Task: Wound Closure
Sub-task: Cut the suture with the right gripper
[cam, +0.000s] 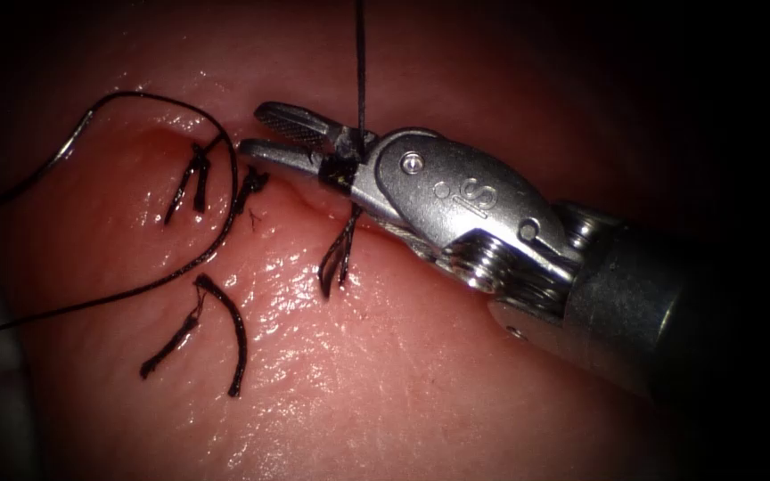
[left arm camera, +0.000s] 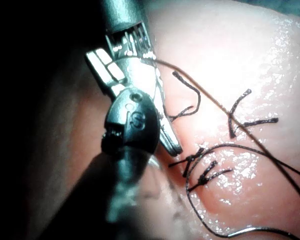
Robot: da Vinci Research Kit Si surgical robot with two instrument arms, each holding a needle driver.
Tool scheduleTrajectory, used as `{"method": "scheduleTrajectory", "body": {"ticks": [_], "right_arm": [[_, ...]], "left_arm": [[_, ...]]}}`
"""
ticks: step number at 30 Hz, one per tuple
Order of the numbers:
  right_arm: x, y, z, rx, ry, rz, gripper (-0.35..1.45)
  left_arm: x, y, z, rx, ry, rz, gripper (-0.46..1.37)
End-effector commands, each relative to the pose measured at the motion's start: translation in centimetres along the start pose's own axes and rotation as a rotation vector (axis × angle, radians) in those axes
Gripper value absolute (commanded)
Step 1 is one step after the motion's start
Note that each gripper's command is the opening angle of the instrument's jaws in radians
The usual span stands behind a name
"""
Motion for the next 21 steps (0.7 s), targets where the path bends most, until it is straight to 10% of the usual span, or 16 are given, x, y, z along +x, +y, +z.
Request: {"method": "scheduleTrajectory", "body": {"ticks": [1, 14, 17, 21], "right_arm": [[-0.01, 0.01, 0.01, -0.007, -0.002, 0.000, -0.35], [-0.02, 0.10, -0.10, -0.024, -0.010, 0.001, -0.35], [-0.04, 0.15, -0.16, -0.021, -0.010, 0.000, 0.25], [-0.06, 0.22, -0.30, -0.046, -0.021, -0.002, 0.61]], "left_arm": [[0.01, 0.00, 0.00, -0.002, 0.002, -0.001, -0.35], [0.05, -0.02, -0.01, -0.006, 0.007, -0.007, -0.35], [0.05, -0.02, -0.01, -0.006, 0.007, -0.007, -0.35], [0.05, -0.02, -0.01, -0.006, 0.007, -0.012, -0.35]]}}
